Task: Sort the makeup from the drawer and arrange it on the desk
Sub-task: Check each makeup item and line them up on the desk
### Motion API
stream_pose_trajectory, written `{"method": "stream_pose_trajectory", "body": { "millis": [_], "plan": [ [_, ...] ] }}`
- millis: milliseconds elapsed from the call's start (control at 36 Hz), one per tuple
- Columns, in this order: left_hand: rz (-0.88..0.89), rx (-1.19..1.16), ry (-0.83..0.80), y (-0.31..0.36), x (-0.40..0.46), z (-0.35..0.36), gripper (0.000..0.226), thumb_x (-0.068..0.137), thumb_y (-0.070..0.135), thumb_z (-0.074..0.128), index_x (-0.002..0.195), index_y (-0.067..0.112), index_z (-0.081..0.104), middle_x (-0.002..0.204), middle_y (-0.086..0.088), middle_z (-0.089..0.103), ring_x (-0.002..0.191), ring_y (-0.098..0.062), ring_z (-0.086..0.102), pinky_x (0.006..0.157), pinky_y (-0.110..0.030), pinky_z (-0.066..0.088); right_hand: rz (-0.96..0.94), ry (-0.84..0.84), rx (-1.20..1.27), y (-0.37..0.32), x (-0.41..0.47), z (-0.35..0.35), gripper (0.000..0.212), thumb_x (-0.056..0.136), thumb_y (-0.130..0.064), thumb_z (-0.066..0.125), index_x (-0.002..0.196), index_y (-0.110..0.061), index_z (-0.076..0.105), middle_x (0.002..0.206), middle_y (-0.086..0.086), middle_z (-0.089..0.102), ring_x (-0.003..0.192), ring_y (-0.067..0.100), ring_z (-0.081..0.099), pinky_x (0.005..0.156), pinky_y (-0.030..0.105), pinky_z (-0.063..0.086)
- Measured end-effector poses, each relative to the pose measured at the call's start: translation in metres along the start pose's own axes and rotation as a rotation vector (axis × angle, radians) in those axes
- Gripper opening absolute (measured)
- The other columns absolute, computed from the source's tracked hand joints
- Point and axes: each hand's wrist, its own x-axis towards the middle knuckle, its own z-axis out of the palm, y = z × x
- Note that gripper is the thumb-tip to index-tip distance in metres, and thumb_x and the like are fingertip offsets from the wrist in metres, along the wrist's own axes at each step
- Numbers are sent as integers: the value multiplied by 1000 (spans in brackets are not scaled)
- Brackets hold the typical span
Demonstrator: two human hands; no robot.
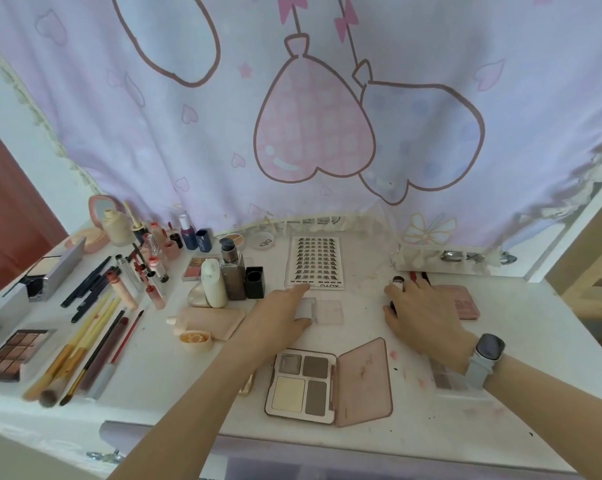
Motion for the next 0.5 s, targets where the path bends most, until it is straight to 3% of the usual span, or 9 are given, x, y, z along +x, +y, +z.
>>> {"method": "stream_pose_trajectory", "body": {
  "millis": [167, 250, 333, 389, 500],
  "plan": [
    [100, -109, 118, 3, -6, -7, 51, 93, 31, 53, 140, 20, 39, 139, 3, 47, 128, -13, 40, 103, -22, 27, -54, 19, 82, 1, 3, -26, 30, 89, -35, 37, 112, -29, 56, 91, -3, 60, 91, 18, 55, 58, 27, 33],
    [149, -199, 202, 12, -9, -14, 42, 93, 26, 54, 134, 19, 47, 129, 4, 55, 116, -9, 49, 98, -20, 34, -99, 37, 255, 1, 7, -48, 28, 90, -33, 37, 106, -28, 60, 88, -4, 63, 88, 19, 56, 63, 30, 41],
    [180, -319, 246, 25, -15, -20, 41, 91, 28, 56, 131, 20, 49, 122, 8, 58, 103, -1, 52, 89, -12, 37, -133, -42, 644, -9, 11, -64, 15, 92, -25, 42, 99, -24, 55, 68, -5, 62, 63, 12, 55, 61, 32, 44],
    [191, -382, 245, 32, -21, -23, 45, 90, 35, 57, 132, 24, 47, 120, 15, 56, 100, 4, 52, 86, -11, 40, -123, -88, 947, -22, 14, -71, 8, 93, -23, 45, 87, -25, 50, 59, -6, 60, 50, 5, 48, 55, 25, 40],
    [202, -404, 300, 39, -34, -29, 38, 90, 34, 57, 126, 23, 51, 101, 21, 53, 86, 15, 48, 76, -4, 39, -146, -125, 1269, -49, 18, -85, 14, 93, -27, 50, 82, -20, 49, 54, -7, 63, 50, 7, 47, 57, 25, 41]
  ]
}}
